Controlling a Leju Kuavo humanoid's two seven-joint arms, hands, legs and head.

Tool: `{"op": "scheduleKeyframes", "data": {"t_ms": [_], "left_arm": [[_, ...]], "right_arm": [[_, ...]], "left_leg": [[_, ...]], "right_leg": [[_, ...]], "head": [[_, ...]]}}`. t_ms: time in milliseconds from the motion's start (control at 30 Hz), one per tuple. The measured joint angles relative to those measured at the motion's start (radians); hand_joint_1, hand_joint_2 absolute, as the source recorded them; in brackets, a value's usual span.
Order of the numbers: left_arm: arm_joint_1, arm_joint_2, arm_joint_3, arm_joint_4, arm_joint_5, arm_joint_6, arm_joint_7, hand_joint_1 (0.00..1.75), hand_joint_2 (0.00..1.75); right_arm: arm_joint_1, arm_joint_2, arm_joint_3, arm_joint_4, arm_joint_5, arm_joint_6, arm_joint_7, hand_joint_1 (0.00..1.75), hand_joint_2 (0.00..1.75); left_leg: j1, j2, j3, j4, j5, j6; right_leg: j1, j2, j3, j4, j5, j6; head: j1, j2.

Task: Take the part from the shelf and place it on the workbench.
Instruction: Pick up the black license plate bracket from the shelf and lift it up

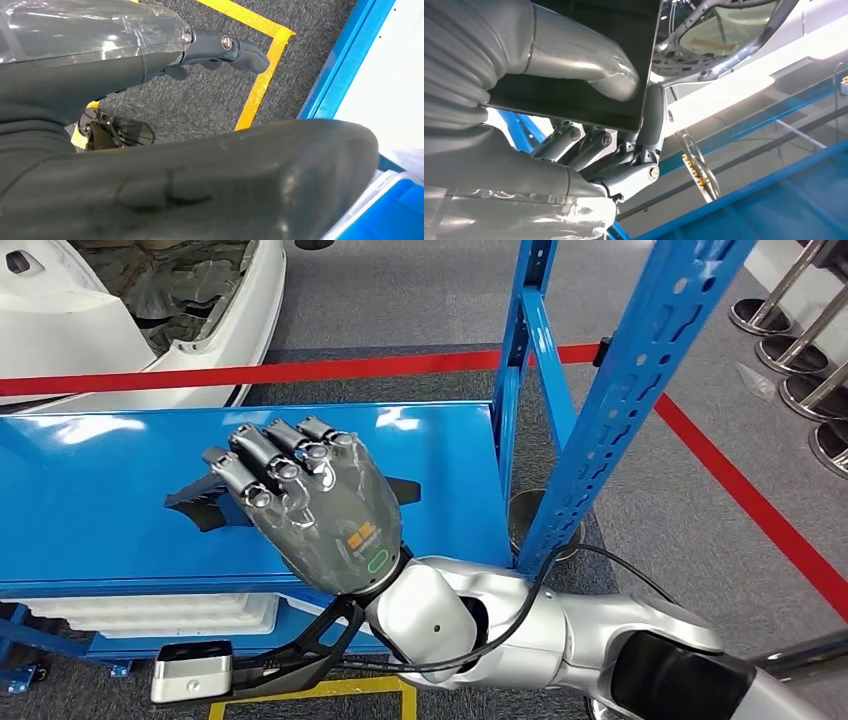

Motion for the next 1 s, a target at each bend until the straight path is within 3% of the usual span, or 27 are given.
{"op": "scheduleKeyframes", "data": {"t_ms": [100, 167, 267, 300, 333, 367, 467, 533, 600, 667, 700, 767, 833, 867, 900, 1000], "left_arm": [[0.003, -0.001, 0.003, 0.001, 0.005, 0.002, -0.002, 0.00, 0.00], [0.003, -0.001, 0.006, 0.001, 0.008, 0.003, -0.003, 0.00, 0.00], [0.004, -0.002, 0.011, 0.001, 0.009, 0.003, -0.004, 0.00, 0.00], [0.005, -0.003, 0.011, 0.001, 0.009, 0.003, -0.004, 0.00, 0.00], [0.005, -0.003, 0.012, 0.001, 0.009, 0.003, -0.004, 0.00, 0.00], [0.006, -0.003, 0.012, 0.001, 0.009, 0.003, -0.004, 0.00, 0.00], [0.005, -0.005, 0.012, 0.001, 0.008, 0.004, -0.004, 0.00, 0.00], [0.005, -0.006, 0.012, 0.001, 0.008, 0.005, -0.002, 0.00, 0.00], [0.005, -0.006, 0.012, 0.001, 0.008, 0.006, 0.002, 0.00, 0.00], [0.005, -0.006, 0.012, 0.001, 0.008, 0.008, 0.006, 0.00, 0.00], [0.004, -0.006, 0.012, 0.001, 0.008, 0.008, 0.008, 0.00, 0.00], [0.004, -0.007, 0.012, 0.001, 0.008, 0.009, 0.011, 0.00, 0.00], [0.005, -0.007, 0.012, 0.001, 0.008, 0.010, 0.013, 0.00, 0.00], [0.005, -0.007, 0.012, 0.001, 0.008, 0.010, 0.014, 0.00, 0.00], [0.005, -0.007, 0.012, 0.001, 0.008, 0.010, 0.015, 0.00, 0.00], [0.001, -0.008, 0.012, 0.001, 0.007, 0.011, 0.018, 0.00, 0.00]], "right_arm": [[0.002, 0.001, 0.000, 0.003, -0.003, 0.001, 0.000, 1.75, 1.75], [0.003, 0.001, 0.000, 0.004, -0.004, 0.001, 0.000, 1.75, 1.75], [0.007, 0.001, 0.000, 0.006, -0.005, 0.001, 0.001, 1.75, 1.75], [0.009, 0.001, 0.000, 0.008, -0.006, 0.001, 0.002, 1.75, 1.75], [0.011, 0.001, 0.000, 0.009, -0.006, 0.001, 0.002, 1.75, 1.75], [0.013, 0.001, 0.000, 0.011, -0.005, 0.000, 0.004, 1.75, 1.75], [0.015, 0.001, 0.000, 0.017, -0.001, -0.005, 0.011, 1.75, 1.75], [0.022, 0.002, 0.000, 0.021, 0.000, -0.012, 0.014, 1.75, 1.75], [0.033, 0.002, 0.000, 0.027, -0.004, -0.023, 0.014, 1.75, 1.75], [0.045, 0.005, 0.000, 0.035, -0.014, -0.036, 0.011, 1.75, 1.75], [0.052, 0.007, 0.000, 0.041, -0.020, -0.044, 0.008, 1.75, 1.75], [0.071, 0.011, 0.000, 0.053, -0.031, -0.062, 0.000, 1.75, 1.75], [0.094, 0.013, 0.000, 0.067, -0.040, -0.079, -0.006, 1.75, 1.75], [0.103, 0.013, 0.000, 0.074, -0.045, -0.086, -0.009, 1.75, 1.75], [0.109, 0.014, 0.000, 0.081, -0.050, -0.091, -0.013, 1.75, 1.75], [0.117, 0.018, 0.000, 0.098, -0.063, -0.104, -0.027, 1.75, 1.75]], "left_leg": [[-0.003, 0.000, 0.004, -0.025, 0.001, 0.007], [0.002, 0.002, 0.005, -0.034, 0.008, 0.017], [0.005, 0.006, 0.003, -0.039, 0.014, 0.026], [0.005, 0.007, 0.002, -0.038, 0.014, 0.027], [0.005, 0.007, 0.002, -0.038, 0.015, 0.027], [0.005, 0.007, 0.002, -0.037, 0.015, 0.027], [0.003, 0.005, 0.002, -0.033, 0.014, 0.023], [0.001, 0.004, -0.002, -0.031, 0.017, 0.015], [0.000, 0.003, -0.005, -0.033, 0.021, 0.004], [0.001, 0.002, -0.009, -0.016, 0.003, -0.007], [0.002, 0.002, -0.021, 0.017, -0.022, -0.012], [0.005, 0.003, -0.066, 0.134, -0.090, -0.021], [0.007, 0.003, -0.101, 0.229, -0.123, -0.025], [0.008, 0.003, -0.097, 0.230, -0.114, -0.026], [0.009, 0.003, -0.072, 0.187, -0.087, -0.026], [0.010, 0.001, 0.023, -0.002, -0.015, -0.021]], "right_leg": [[0.001, -0.001, -0.003, -0.003, 0.003, 0.011], [0.002, -0.002, -0.012, 0.023, -0.019, 0.020], [-0.001, -0.002, -0.081, 0.191, -0.114, 0.031], [-0.002, -0.002, -0.102, 0.245, -0.133, 0.033], [-0.003, -0.002, -0.109, 0.266, -0.133, 0.034], [-0.003, -0.002, -0.098, 0.249, -0.115, 0.034], [-0.002, -0.002, -0.002, 0.057, -0.025, 0.025], [0.001, -0.001, 0.025, -0.008, -0.010, 0.018], [0.003, 0.001, 0.024, -0.016, -0.007, 0.009], [-0.001, -0.002, 0.026, -0.026, 0.001, -0.003], [-0.004, -0.004, 0.026, -0.031, 0.005, -0.008], [-0.005, -0.008, 0.023, -0.033, 0.008, -0.013], [-0.004, -0.010, 0.020, -0.030, 0.009, -0.013], [-0.005, -0.011, 0.019, -0.028, 0.009, -0.013], [-0.005, -0.010, 0.018, -0.025, 0.009, -0.013], [-0.003, -0.008, 0.013, -0.016, 0.008, -0.004]], "head": [[0.000, 0.000], [0.003, 0.000], [0.014, 0.000], [0.016, 0.000], [0.017, 0.000], [0.017, 0.000], [0.020, 0.000], [0.019, 0.000], [0.017, 0.000], [0.014, 0.000], [0.010, 0.000], [0.003, 0.000], [0.001, 0.000], [0.001, 0.000], [0.000, 0.000], [-0.002, 0.000]]}}
